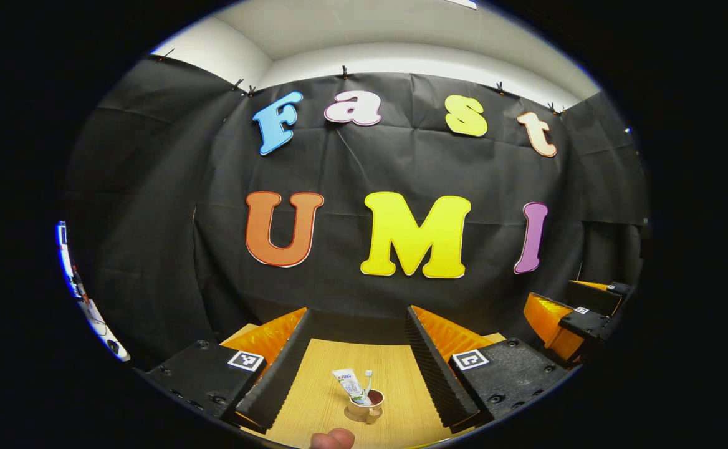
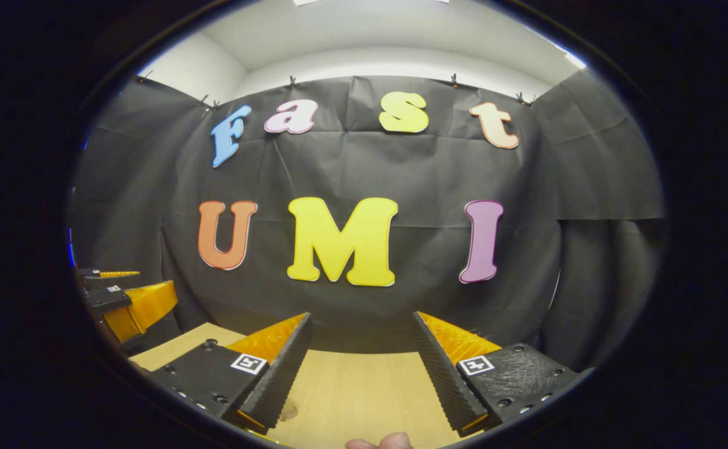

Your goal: Put the toothbrush and toothpaste on the desktop into the cup, then pick up the cup and place it on the coaster on the desktop.

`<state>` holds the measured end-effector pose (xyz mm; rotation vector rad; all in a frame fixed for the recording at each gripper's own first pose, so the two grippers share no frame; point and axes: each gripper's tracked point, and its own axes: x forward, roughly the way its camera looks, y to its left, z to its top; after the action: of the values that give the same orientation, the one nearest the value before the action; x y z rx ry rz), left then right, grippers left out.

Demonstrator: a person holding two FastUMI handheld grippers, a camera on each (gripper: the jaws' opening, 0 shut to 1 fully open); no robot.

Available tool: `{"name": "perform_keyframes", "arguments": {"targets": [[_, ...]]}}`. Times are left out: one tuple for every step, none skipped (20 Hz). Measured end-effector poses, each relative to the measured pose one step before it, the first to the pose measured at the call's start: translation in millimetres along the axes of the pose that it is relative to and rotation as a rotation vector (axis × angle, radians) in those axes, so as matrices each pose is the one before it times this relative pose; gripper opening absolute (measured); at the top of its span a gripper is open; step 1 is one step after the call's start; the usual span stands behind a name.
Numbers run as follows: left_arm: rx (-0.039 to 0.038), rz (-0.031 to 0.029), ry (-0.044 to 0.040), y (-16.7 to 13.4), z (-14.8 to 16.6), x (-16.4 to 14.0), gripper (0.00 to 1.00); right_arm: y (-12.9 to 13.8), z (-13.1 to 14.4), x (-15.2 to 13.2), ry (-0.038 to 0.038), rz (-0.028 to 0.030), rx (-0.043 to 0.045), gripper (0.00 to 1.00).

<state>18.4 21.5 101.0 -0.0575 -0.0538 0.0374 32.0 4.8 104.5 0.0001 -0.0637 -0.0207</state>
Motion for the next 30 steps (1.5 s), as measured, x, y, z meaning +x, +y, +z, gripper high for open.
{"name": "perform_keyframes", "arguments": {"targets": [[0.00266, -0.00045, -0.00026, 0.70, 0.33, -0.57, 0.94, 1.01, 0.35, -0.88, -0.00161, 0.00149, -0.00050, 0.96], [0.00112, 0.00060, -0.00353, 0.68, 1.01, 0.77, 0.94, 0.42, 0.09, 0.33, -0.00214, 0.00166, -0.00036, 0.96], [0.00139, -0.00074, -0.00220, -0.40, 0.91, -0.67, 0.94, 1.03, 0.81, -0.57, -0.00180, 0.00111, 0.00039, 0.96], [0.00270, -0.00109, 0.00104, -0.13, -0.97, 0.27, 0.94, 1.27, -0.64, -0.31, -0.00033, 0.00238, 0.00067, 0.98], [0.00299, -0.00052, 0.00174, -0.39, -1.01, -0.31, 0.94, 0.72, 0.03, -0.01, 0.00006, 0.00300, -0.00054, 0.98], [-0.00019, 0.00135, -0.00049, 0.97, -0.15, 0.32, 0.94, 1.80, -1.63, 0.03, 0.00179, 0.00182, -0.00046, 0.98], [-0.00298, -0.00018, -0.00157, -0.10, -0.01, -0.42, 0.94, 0.31, 0.07, -0.22, 0.00085, 0.00135, -0.00214, 0.98], [-0.00309, -0.00049, 0.00074, -0.05, -0.30, 0.42, 0.94, -0.05, -0.32, 0.75, 0.00002, 0.00079, -0.00273, 0.98], [-0.00060, 0.00006, 0.00180, 0.66, -0.17, 0.39, 0.94, 0.06, 0.50, 0.44, -0.00128, -0.00102, -0.00294, 0.98], [0.00091, 0.00152, 0.00203, 0.69, -0.94, 0.82, 0.94, 0.48, 0.21, 0.98, -0.00074, 0.00100, 0.00166, 0.98], [0.00012, 0.00108, 0.00012, 1.12, 0.05, 0.08, 0.94, 0.88, -0.20, 0.40, 0.00047, 0.00167, 0.00212, 0.96], [-0.00132, -0.00039, -0.00169, -0.05, -0.03, 0.15, 0.94, -0.36, -0.26, 0.47, 0.00086, -0.00055, 0.00078, 0.96], [-0.00059, -0.00100, -0.00228, -0.09, 0.36, -0.36, 0.94, -0.01, 0.84, -0.07, -0.00168, -0.00136, -0.00013, 0.96], [0.00306, -0.00057, 0.00011, -1.39, 1.02, 0.43, 0.94, -0.07, 0.03, 0.20, -0.00204, -0.00162, 0.00026, 0.98], [0.00352, -0.00102, 0.00061, -0.25, -1.18, 0.43, 0.94, 0.02, 0.67, 0.40, -0.00343, -0.00088, 0.00222, 0.98], [0.00217, -0.00385, 0.00067, -1.48, -0.67, 0.82, 0.94, 0.60, -0.20, 0.15, -0.00063, -0.00114, 0.00413, 0.98], [0.00070, -0.00063, 0.00008, -0.10, 0.54, -0.64, 0.94, 0.79, -0.55, -0.54, 0.00193, 0.00208, 0.00163, 0.98], [-0.00010, -0.00160, -0.00163, -0.63, 0.51, -0.11, 0.94, 0.45, -1.60, 0.67, 0.00164, 0.00136, -0.00192, 0.98], [0.00099, -0.00177, -0.00202, -0.39, 0.24, -0.14, 0.94, -0.05, -0.03, 0.08, -0.00019, 0.00133, -0.00308, 0.98], [0.00217, 0.00014, -0.00095, 1.04, -0.31, 0.52, 0.94, 0.34, -0.34, 1.22, 0.00076, 0.00116, -0.00180, 0.96], [0.00181, 0.00059, 0.00140, 0.68, -0.44, 0.40, 0.94, 1.21, -0.04, -0.33, 0.00043, 0.00259, 0.00151, 0.96], [0.00241, 0.00120, -0.00128, 0.53, 0.25, -0.35, 0.94, 1.39, -0.78, 1.14, 0.00023, 0.00234, 0.00320, 0.98], [0.00264, 0.00242, -0.00339, 1.81, 1.65, -0.16, 0.94, 0.83, 0.07, -0.03, -0.00097, 0.00295, -0.00033, 0.98], [0.00287, 0.00224, -0.00383, 1.22, 0.32, -0.34, 0.94, 1.98, 0.30, 0.60, -0.00187, 0.00278, -0.00203, 0.98], [0.00329, 0.00162, 0.00069, 1.40, -0.21, 0.40, 0.94, 1.65, 0.90, -0.07, -0.00138, 0.00442, -0.00241, 0.98], [0.00319, 0.00291, -0.00057, 1.13, -0.44, 0.02, 0.94, 1.97, -0.19, 0.41, -0.00297, 0.00285, -0.00122, 0.98], [0.00031, 0.00164, -0.00022, 0.98, -0.13, -0.59, 0.94, 0.84, 0.58, -0.28, -0.00181, 0.00215, -0.00105, 0.96], [-0.00077, 0.00087, -0.00057, -0.02, 0.39, 0.01, 0.94, 1.34, 0.05, 0.75, -0.00023, 0.00270, 0.00140, 0.96], [0.00016, 0.00045, 0.00003, -0.16, 0.49, -0.04, 0.94, 1.57, -0.24, -0.34, 0.00130, 0.00228, 0.00129, 0.98], [-0.00010, -0.00049, -0.00113, 0.22, 0.61, -0.33, 0.94, 0.24, -0.64, 0.29, 0.00144, 0.00168, -0.00033, 0.98]]}}
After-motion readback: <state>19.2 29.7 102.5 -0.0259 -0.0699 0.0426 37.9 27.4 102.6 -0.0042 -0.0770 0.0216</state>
